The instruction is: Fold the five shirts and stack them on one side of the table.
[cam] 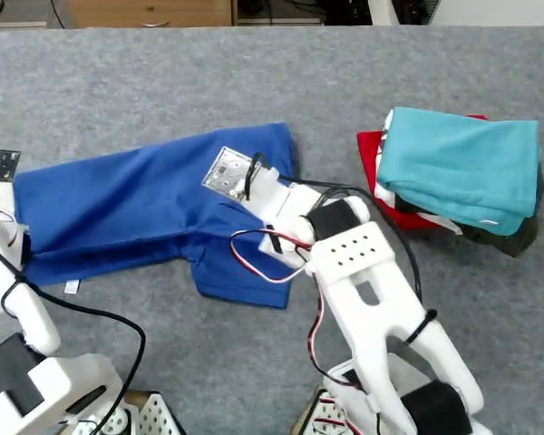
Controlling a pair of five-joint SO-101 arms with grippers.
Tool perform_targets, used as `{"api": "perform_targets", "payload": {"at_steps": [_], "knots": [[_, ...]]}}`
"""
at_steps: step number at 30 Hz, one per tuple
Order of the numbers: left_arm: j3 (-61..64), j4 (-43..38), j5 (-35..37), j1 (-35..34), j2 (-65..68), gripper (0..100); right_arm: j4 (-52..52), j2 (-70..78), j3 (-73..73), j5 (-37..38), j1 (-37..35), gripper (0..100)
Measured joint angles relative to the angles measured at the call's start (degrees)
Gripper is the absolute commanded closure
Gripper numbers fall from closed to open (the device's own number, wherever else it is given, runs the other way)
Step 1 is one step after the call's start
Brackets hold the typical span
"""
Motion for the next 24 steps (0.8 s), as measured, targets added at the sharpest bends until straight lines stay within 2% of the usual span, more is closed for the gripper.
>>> {"api": "perform_targets", "payload": {"at_steps": [12, 16, 21, 24], "knots": [[-1.5, -1.0, 0.0, -0.4, 6.4, 98, 0.0, -4.1, 6.9, 0.4, 0.0, 99.7], [-3.0, 3.2, 0.0, -0.4, 6.4, 97, -1.4, -4.1, 7.8, 1.8, 0.0, 98.4], [-8.2, 10.1, 0.0, -0.4, 6.7, 84, -1.6, -4.2, 7.8, 2.6, 0.0, 77.4], [-11.0, 13.4, 1.5, -0.4, 6.7, 83, -0.7, -4.2, 7.6, 3.2, 0.0, 73.3]]}}
